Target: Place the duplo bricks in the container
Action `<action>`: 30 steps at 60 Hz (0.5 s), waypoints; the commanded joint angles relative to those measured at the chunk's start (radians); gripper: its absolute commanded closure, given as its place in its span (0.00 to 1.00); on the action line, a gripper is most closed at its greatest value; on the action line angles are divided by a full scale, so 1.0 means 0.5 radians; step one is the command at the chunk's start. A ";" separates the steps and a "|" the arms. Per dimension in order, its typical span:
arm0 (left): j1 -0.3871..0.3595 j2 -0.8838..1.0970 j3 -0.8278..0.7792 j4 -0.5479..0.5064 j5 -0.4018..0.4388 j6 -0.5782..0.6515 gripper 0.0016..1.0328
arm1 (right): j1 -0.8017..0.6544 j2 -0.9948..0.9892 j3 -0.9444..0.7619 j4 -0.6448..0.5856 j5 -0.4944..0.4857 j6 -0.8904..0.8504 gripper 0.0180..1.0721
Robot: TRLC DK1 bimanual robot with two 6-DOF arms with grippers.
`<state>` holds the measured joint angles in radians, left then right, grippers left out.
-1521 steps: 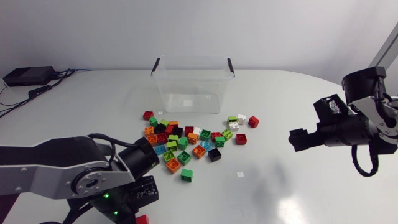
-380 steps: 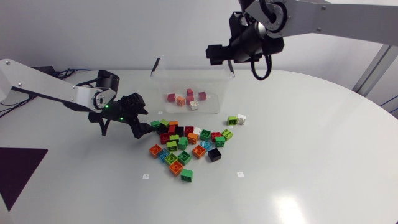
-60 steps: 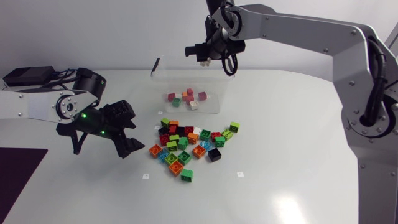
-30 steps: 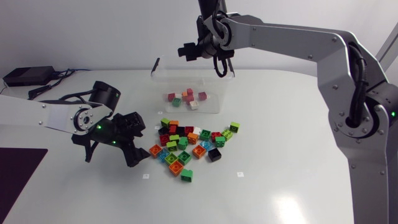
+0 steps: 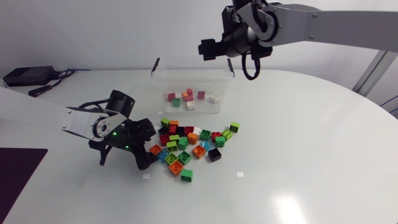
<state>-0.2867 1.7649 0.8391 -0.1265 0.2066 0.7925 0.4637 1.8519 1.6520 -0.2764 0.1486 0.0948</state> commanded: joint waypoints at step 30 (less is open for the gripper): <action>-0.034 0.103 0.080 0.078 -0.011 -0.048 0.43 | -0.160 -0.654 -1.187 0.175 -0.230 -0.061 0.12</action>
<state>-0.2924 1.7908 0.8593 -0.0940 0.2005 0.7853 0.3904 1.5475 1.1160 -0.1978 0.0448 0.0765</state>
